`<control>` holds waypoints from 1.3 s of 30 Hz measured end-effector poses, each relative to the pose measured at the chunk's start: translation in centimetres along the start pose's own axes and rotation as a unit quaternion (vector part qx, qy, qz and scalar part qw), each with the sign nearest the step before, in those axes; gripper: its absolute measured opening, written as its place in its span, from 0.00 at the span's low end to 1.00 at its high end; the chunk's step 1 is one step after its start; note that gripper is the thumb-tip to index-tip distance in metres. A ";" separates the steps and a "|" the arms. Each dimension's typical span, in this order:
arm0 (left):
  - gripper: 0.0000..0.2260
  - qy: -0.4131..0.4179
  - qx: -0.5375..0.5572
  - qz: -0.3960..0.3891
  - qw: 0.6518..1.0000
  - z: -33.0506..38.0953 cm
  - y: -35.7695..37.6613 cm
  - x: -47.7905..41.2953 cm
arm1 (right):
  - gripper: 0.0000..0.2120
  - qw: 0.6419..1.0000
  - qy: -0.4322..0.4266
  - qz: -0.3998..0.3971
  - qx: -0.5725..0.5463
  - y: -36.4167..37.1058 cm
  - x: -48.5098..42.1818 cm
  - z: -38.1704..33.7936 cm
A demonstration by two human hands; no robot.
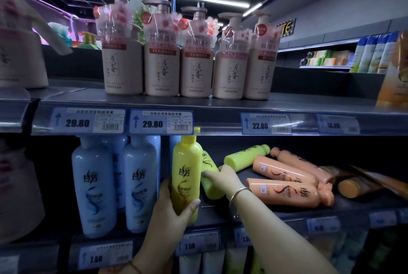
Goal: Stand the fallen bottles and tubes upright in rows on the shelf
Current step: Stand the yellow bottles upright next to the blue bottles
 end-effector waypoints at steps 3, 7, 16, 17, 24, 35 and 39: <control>0.27 0.004 0.001 0.003 1.000 0.2 -0.1 0.0 | 0.25 0.999 -0.020 0.020 -0.038 0.1 0.2 0.5; 0.27 0.002 -0.001 0.007 1.000 0.2 -0.1 0.0 | 0.34 0.989 -0.076 0.031 -0.126 0.1 0.6 1.6; 0.32 -0.004 -0.017 0.000 1.000 0.5 -0.2 0.2 | 0.20 0.893 -0.116 -0.120 -0.418 -0.2 -0.1 2.6; 0.32 -0.006 -0.017 0.000 1.000 0.5 -0.2 0.2 | 0.20 0.899 -0.124 -0.109 -0.405 -0.4 -0.1 2.7; 0.33 -0.002 -0.029 0.003 1.000 0.4 -0.2 0.1 | 0.29 0.937 -0.194 -0.079 -0.280 -0.8 0.5 3.0; 0.33 0.012 -0.042 -0.049 0.998 -0.1 0.2 -0.5 | 0.41 0.967 -0.229 -0.054 -0.093 -1.7 0.9 2.8; 0.40 0.014 -0.097 -0.079 0.992 -0.9 -0.6 -0.4 | 0.39 0.970 -0.222 -0.085 -0.058 -1.9 0.9 3.4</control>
Point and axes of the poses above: each hand's wrist, its own x-axis away from the middle knuckle, its own y-axis out of the palm, z = x × y, the point moved 3 cm from there along -x, towards the middle knuckle, and after that the axes turned 3 degrees about -z, right-handed, at the moved point
